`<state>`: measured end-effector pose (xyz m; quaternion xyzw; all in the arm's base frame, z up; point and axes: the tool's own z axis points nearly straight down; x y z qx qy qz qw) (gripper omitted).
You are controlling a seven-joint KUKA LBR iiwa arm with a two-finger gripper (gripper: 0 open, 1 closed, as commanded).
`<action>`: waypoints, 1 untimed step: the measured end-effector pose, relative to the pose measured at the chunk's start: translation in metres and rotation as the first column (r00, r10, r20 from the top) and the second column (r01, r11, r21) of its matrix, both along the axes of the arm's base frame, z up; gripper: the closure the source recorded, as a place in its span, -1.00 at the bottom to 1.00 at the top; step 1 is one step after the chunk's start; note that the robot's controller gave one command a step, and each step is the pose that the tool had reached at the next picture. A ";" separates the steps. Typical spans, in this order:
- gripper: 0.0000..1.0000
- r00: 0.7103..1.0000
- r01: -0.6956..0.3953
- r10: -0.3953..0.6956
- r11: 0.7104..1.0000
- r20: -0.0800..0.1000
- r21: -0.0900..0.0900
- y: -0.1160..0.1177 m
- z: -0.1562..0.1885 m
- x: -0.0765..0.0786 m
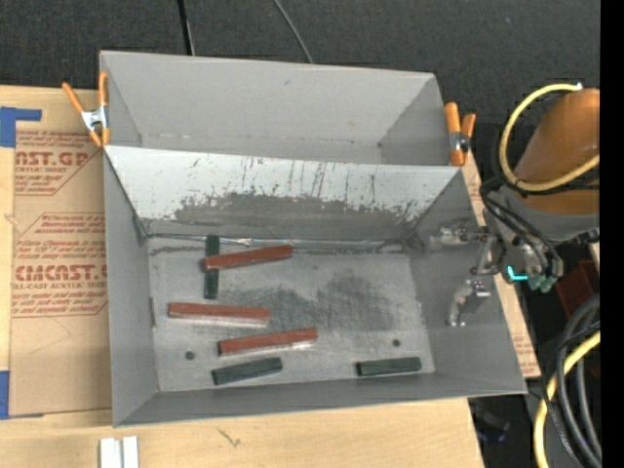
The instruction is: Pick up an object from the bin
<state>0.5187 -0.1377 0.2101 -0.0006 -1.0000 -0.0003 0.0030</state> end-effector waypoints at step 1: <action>-1.00 1.000 -0.002 0.002 1.000 0.008 -0.001 0.001 0.004 0.002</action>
Offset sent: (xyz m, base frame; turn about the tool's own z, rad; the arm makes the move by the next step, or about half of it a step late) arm -0.0382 0.0944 -0.1401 -0.2235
